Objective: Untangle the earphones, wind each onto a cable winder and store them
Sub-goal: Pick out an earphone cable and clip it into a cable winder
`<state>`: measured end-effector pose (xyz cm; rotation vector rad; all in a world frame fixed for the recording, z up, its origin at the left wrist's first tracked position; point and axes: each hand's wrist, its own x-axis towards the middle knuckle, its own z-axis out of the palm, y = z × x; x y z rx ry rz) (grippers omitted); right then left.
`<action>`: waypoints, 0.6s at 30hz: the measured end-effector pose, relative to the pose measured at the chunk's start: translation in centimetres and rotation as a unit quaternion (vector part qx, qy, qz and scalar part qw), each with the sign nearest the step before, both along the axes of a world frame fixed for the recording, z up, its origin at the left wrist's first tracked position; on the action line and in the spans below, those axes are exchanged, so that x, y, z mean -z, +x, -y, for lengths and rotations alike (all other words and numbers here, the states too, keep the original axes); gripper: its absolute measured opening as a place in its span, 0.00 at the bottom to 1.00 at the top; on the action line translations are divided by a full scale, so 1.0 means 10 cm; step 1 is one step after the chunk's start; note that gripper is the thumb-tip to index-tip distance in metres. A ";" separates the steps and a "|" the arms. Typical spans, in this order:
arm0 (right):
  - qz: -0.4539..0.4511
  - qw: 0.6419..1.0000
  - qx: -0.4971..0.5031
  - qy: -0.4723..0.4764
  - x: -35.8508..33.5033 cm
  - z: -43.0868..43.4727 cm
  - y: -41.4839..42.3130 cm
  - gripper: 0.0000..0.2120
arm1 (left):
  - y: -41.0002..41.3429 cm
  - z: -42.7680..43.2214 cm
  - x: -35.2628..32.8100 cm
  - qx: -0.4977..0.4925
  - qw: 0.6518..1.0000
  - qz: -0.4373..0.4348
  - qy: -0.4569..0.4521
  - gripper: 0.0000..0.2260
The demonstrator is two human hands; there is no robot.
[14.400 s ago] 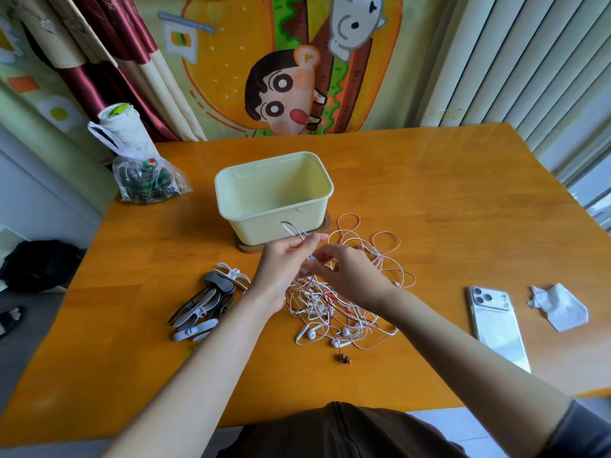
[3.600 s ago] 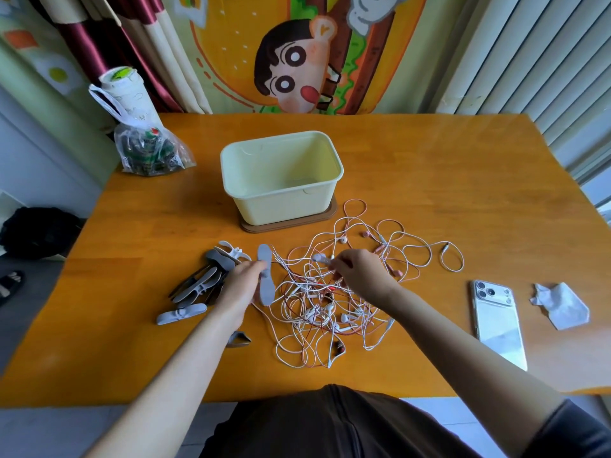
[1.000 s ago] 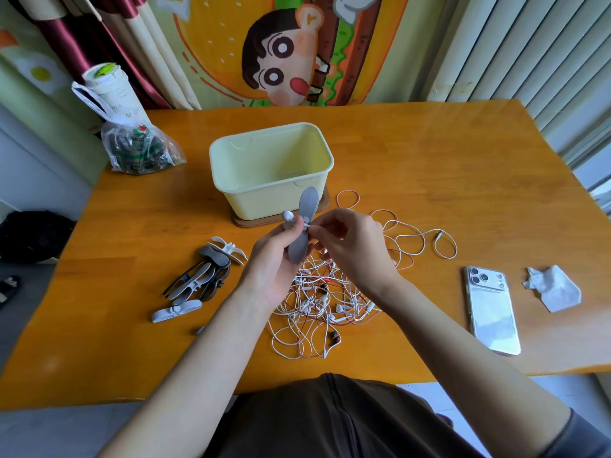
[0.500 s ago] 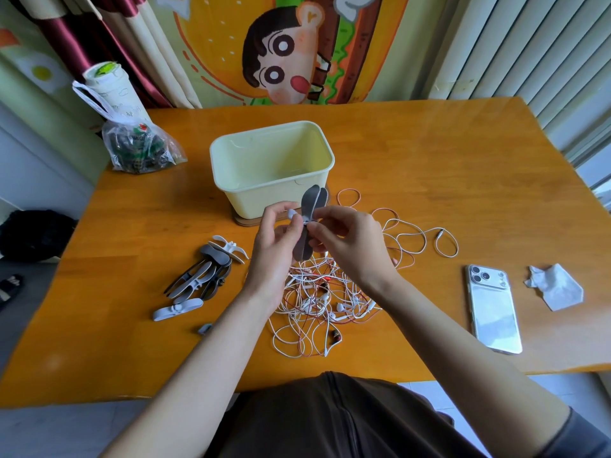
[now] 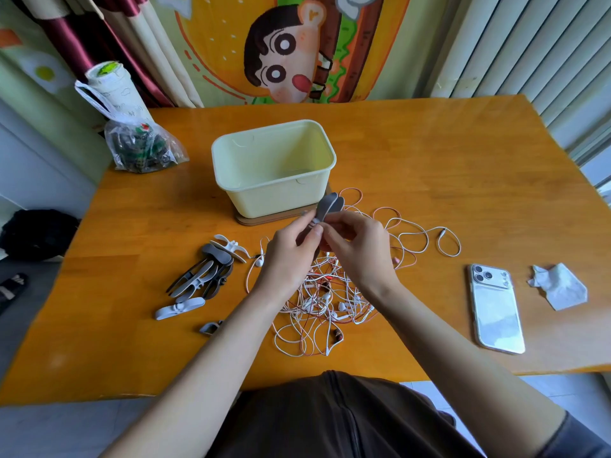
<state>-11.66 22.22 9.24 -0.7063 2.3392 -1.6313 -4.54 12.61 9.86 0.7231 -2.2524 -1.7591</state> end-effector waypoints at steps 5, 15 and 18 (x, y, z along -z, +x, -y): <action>-0.023 0.999 -0.036 0.010 -0.05 -0.05 -0.02 0.05 | 0.04 0.05 -0.05 0.004 0.994 -0.008 0.110 0.10; -0.162 0.976 -0.095 0.108 -0.07 -0.13 -0.12 0.08 | 0.06 0.11 0.03 0.001 0.991 0.007 0.132 0.10; -0.194 0.970 -0.097 0.109 -0.10 -0.16 -0.19 0.06 | 0.07 0.12 0.01 0.012 0.993 0.010 0.114 0.10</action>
